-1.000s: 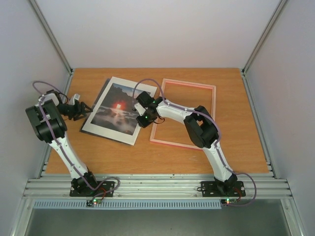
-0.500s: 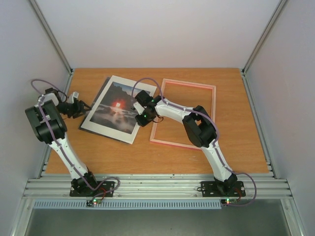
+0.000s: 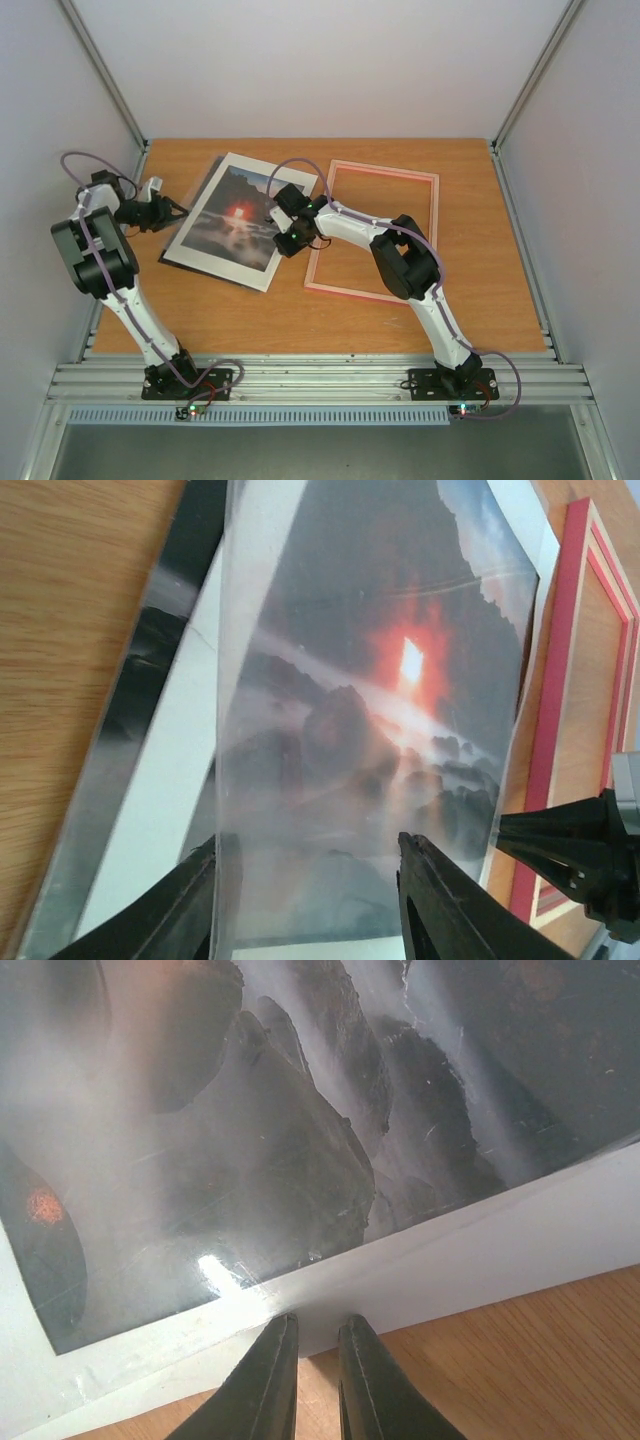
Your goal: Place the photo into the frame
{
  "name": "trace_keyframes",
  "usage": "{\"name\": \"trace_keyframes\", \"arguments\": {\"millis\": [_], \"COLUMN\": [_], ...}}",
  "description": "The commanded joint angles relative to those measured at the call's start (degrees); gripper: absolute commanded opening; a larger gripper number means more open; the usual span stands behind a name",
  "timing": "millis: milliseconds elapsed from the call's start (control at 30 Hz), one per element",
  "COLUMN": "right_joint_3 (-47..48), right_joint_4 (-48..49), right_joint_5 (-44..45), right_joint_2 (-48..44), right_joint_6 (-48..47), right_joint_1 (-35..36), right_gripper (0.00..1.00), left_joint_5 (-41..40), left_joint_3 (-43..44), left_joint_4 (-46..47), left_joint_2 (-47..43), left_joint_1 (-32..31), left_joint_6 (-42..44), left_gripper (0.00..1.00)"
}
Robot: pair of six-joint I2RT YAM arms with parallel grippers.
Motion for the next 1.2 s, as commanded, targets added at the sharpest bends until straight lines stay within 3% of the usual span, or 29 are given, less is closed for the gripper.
{"name": "trace_keyframes", "arguments": {"millis": [0,67,200,400,467,600,667,733,833,1000,1167], "right_joint_3": [-1.6,-1.6,-1.4,0.9,2.0,4.3,5.3,5.8,5.4,3.8,-2.4], "right_joint_4": [0.2,0.1,0.0,-1.7,-2.0,-2.3,-2.6,-2.7,-2.3,0.7,13.3], "right_joint_5": [0.9,0.7,0.9,-1.5,-3.7,-8.3,-11.7,-15.1,-21.5,-33.4,-43.1], "right_joint_2": [3.7,3.7,3.4,1.6,-0.2,-4.9,-7.2,-9.4,-12.7,-15.2,-17.7], "right_joint_6": [0.1,0.2,0.2,0.4,0.7,1.1,1.9,3.7,7.4,18.6,35.2], "right_joint_1": [0.9,0.8,0.9,0.6,0.0,-1.7,-3.3,-5.4,-9.4,-17.0,-20.3], "right_gripper": [0.14,0.14,0.14,0.16,0.20,0.33,0.46,0.67,0.83,0.93,0.98], "left_joint_5": [3.6,3.2,1.7,-2.2,-2.7,-1.6,0.2,1.9,4.1,8.2,12.6], "left_joint_3": [0.2,-0.7,-1.4,0.7,1.4,2.4,3.2,4.0,5.2,5.5,4.6], "left_joint_4": [-2.9,-2.0,-0.1,1.7,2.0,2.0,1.9,1.7,2.0,7.8,17.3], "left_joint_2": [-0.1,0.1,-0.5,-4.4,-6.1,-10.2,-12.6,-15.0,-18.7,-25.9,-32.3], "left_joint_1": [-1.6,-1.8,-1.6,-1.4,-1.3,-1.2,-1.2,-1.3,-1.4,-2.1,-3.5], "left_joint_6": [0.9,0.2,-1.0,-3.0,-3.5,-4.5,-5.4,-6.9,-9.1,-16.8,-27.3], "left_gripper": [0.44,0.44,0.33,0.02,0.01,0.00,0.00,0.00,0.00,0.00,0.00]}}
